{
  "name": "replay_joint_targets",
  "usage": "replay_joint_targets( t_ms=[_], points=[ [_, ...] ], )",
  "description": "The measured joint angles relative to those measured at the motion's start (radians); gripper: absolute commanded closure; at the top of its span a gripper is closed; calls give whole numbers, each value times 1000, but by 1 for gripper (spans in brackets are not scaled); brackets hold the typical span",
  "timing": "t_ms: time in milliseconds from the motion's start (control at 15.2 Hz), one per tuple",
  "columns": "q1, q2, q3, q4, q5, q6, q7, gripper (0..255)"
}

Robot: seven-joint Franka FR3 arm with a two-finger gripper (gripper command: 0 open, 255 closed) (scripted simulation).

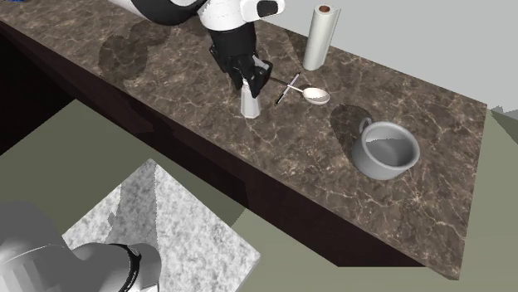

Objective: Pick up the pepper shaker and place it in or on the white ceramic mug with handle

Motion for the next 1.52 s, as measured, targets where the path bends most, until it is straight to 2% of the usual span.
replay_joint_targets(
  t_ms=[396, 792, 1518],
  points=[
    [1, -13, 0, 67, 4, -80, -6, 255],
    [-39, 83, -66, 183, -6, -93, -106, 255],
    [-128, 392, -180, 579, 30, -166, -324, 255]
  ],
)
